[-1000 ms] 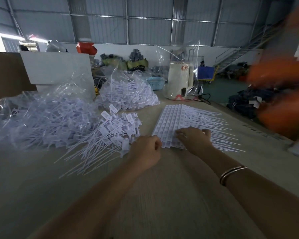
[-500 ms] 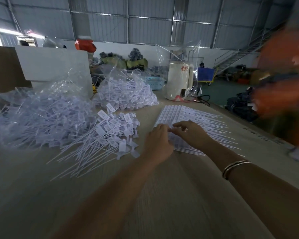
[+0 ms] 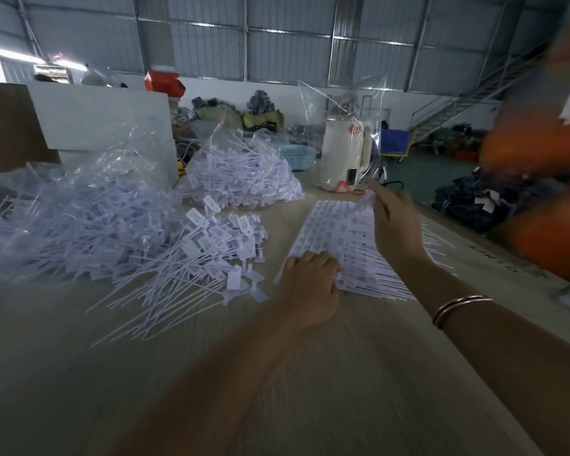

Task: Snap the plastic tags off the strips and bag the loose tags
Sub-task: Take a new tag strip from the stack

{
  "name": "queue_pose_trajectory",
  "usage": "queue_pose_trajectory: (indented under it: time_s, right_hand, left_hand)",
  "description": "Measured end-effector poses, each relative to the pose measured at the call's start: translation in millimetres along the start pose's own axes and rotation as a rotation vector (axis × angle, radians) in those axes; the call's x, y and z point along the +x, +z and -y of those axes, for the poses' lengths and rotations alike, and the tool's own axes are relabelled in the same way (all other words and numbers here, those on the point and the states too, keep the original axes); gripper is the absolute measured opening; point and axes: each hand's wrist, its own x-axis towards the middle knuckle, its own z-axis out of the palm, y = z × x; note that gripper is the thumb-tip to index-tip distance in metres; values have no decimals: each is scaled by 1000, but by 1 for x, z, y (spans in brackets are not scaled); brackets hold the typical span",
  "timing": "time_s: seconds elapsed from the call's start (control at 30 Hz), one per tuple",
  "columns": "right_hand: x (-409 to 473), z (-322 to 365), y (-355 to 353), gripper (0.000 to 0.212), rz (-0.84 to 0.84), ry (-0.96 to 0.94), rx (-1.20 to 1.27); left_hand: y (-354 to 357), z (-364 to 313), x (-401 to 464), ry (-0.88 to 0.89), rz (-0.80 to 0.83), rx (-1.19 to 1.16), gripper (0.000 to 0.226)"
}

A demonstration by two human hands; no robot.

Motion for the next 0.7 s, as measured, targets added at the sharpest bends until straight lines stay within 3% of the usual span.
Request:
queue_pose_trajectory:
  time_s: [0.17,0.4,0.53,0.7]
  right_hand:
    - [14,14,-2,37,-57,7,84]
    - [30,16,12,41,80,29,-89]
    - [41,22,6,36,-97,-27,10]
    - [53,45,-7,35,-299,-143,64]
  left_hand:
    - [-3,-1,1,19,27,95,41]
    - [-2,4,44,-29,49,43,40]
    - [13,9,49,-23,246,23,49]
    - [17,7,45,-43,216,54,51]
